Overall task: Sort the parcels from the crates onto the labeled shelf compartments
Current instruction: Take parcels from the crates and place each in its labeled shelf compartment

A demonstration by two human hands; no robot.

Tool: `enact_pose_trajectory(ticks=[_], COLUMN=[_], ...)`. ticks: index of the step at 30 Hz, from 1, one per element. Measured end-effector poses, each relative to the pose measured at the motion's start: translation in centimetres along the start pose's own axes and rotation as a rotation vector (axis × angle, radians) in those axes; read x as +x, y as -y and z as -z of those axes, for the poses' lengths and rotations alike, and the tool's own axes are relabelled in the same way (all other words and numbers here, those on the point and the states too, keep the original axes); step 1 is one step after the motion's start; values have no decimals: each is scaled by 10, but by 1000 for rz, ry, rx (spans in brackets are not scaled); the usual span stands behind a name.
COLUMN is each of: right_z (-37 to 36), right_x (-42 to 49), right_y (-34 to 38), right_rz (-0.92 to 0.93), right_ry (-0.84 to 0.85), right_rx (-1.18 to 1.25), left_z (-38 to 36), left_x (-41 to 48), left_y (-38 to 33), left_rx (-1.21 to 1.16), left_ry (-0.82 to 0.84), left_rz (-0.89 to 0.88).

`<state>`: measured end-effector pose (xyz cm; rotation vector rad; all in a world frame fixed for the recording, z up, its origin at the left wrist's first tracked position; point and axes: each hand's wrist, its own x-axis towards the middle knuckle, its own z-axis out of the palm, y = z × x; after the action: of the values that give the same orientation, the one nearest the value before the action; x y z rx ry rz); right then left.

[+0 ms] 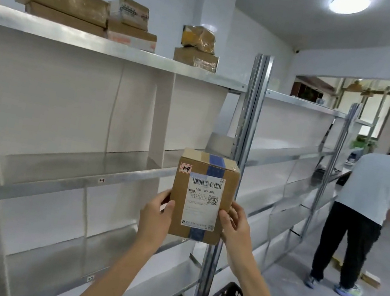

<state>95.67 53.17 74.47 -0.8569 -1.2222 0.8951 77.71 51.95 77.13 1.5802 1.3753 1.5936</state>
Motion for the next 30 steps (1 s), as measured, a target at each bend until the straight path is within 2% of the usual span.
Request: enact_pose_trajectory(ticks=[8,18,30], right_z=[39,52,12], right_x=[75,194,382], right_y=[-17,-49,-90], right_rz=[-19,-12,-50], right_ry=[-26,-28,137], right_rx=[-9,-54,-14], left_z=[-68,-130,-154], left_x=[56,158,306], left_y=[9,34,61], left_rx=[21,-5,21], left_ry=[-17,-42,-224], left_rz=[-65,-110,-104])
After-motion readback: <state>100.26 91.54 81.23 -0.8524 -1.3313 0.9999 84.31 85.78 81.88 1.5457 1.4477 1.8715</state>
